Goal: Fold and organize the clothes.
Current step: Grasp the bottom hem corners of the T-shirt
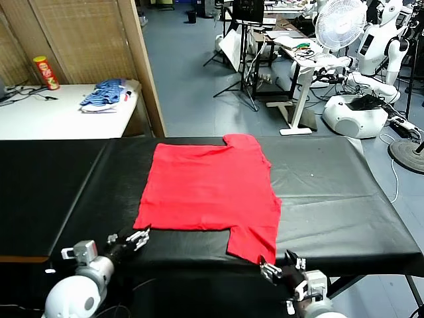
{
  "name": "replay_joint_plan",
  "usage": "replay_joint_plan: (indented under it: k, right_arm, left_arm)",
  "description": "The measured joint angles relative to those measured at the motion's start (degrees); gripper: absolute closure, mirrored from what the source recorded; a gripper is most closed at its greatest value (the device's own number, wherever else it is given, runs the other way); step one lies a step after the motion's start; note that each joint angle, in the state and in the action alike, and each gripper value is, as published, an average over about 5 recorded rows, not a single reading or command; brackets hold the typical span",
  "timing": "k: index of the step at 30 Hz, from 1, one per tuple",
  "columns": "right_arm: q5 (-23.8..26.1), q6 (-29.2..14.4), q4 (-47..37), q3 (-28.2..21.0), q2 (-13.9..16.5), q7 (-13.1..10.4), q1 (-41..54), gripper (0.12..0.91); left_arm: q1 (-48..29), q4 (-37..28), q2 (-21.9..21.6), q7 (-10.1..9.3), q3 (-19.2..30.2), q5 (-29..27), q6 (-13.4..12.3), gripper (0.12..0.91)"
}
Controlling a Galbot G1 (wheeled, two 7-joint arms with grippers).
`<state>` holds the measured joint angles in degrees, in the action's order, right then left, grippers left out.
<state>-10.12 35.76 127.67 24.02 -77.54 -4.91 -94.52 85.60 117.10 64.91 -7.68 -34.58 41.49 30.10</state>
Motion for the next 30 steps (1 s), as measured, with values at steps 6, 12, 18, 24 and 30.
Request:
replay_joint_plan:
  k: [6, 12, 18, 24, 30]
  right_arm:
    - [0.56, -0.26, -1.20, -0.90, -0.69, -0.11, 0.47, 0.481]
    - [0.69, -0.36, -1.64, -1.10, -1.18, -0.40, 0.37, 0.793]
    - [0.71, -0.34, -1.02, -0.60, -1.25, -1.16, -0.43, 0.903]
    - [0.98, 1.54, 1.89, 0.95, -1.10, -2.73, -2.86, 0.903]
    - [0.39, 1.46, 6.90, 3.24, -0.04, -2.58, -7.13, 0.903]
  left_arm:
    - [-0.42, -0.80, 0.10, 1.43, 0.00, -1.97, 0.38, 0.234]
    - [-0.67, -1.65, 0.29, 1.48, 0.03, -2.32, -0.03, 0.433]
    - [-0.40, -1.56, 0.75, 2.04, 0.50, -2.70, -0.45, 0.768]
    - [-0.15, -0.49, 1.37, 2.64, 1.15, -3.16, -0.60, 0.904]
    - [2.36, 2.94, 1.34, 0.88, 0.12, -4.28, 0.74, 0.905]
